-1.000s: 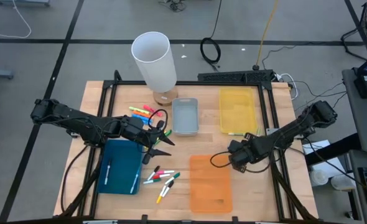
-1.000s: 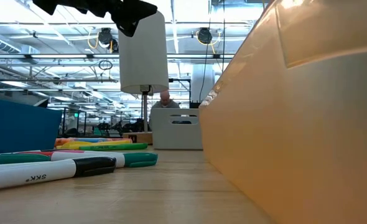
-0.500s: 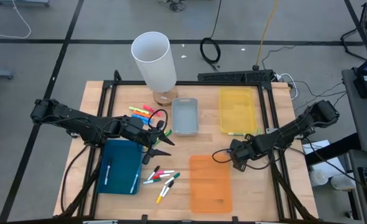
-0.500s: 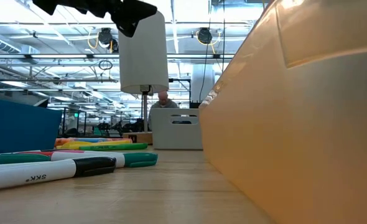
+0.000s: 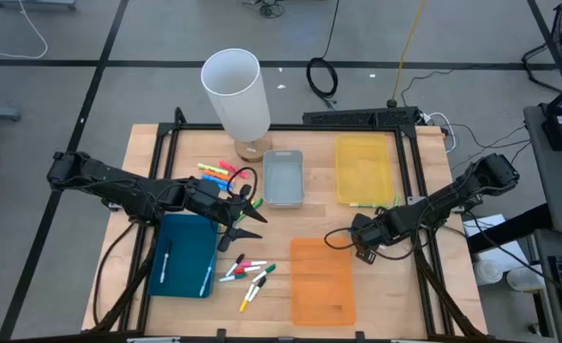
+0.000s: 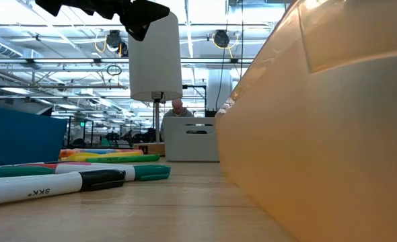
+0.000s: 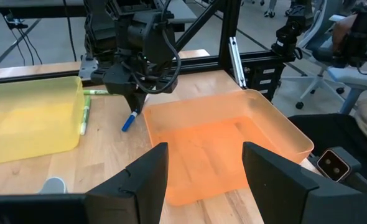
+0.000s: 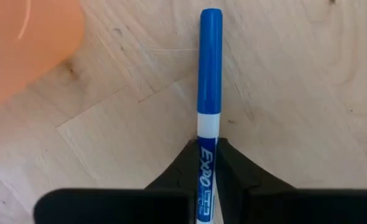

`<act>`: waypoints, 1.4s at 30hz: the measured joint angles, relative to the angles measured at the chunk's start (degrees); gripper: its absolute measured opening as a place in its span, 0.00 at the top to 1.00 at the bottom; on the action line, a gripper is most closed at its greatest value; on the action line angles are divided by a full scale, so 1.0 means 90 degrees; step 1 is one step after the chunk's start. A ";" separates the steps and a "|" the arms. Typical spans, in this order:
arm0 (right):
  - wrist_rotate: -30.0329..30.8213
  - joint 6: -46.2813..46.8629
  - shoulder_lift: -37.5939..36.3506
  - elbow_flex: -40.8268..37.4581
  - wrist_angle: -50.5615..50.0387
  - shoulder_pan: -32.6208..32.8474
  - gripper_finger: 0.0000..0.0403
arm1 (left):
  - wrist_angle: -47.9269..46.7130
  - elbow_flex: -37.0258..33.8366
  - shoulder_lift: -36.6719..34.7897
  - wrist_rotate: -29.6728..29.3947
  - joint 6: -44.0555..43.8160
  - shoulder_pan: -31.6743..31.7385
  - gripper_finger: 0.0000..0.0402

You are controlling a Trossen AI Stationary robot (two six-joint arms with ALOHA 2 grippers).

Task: Pick & Place Markers
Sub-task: Put the blue marker pen into the blue bin

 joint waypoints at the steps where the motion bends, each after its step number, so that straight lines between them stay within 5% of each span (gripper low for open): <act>1: 0.0017 0.0029 -0.0047 0.0039 -0.0006 0.0000 0.95 | 0.0000 0.0000 0.0000 0.0000 -0.0003 0.0000 0.47; 10: 0.0759 -0.0021 -0.1230 0.0708 -0.0099 0.0193 0.96 | 0.0003 0.0000 0.0000 -0.0168 -0.0041 0.0000 0.47; 16: 0.2043 -0.0343 -0.1982 0.0865 0.0088 0.0390 0.96 | 0.0020 0.0000 0.0000 -0.0247 -0.0040 -0.0002 0.47; 24: 0.3956 -0.2674 -0.2199 0.0838 0.2374 0.0371 0.96 | 0.0893 0.0005 0.0103 -0.1001 0.0089 -0.0051 0.47; 32: 0.3382 -0.5396 -0.1760 0.0371 0.6410 0.0207 0.96 | 0.2406 0.0007 0.0888 -0.1019 0.0171 -0.0109 0.47; 42: 0.2662 -0.6796 -0.0675 0.0306 0.8839 0.0075 0.96 | 0.4509 0.0341 0.2452 -0.0863 0.0460 -0.0114 0.47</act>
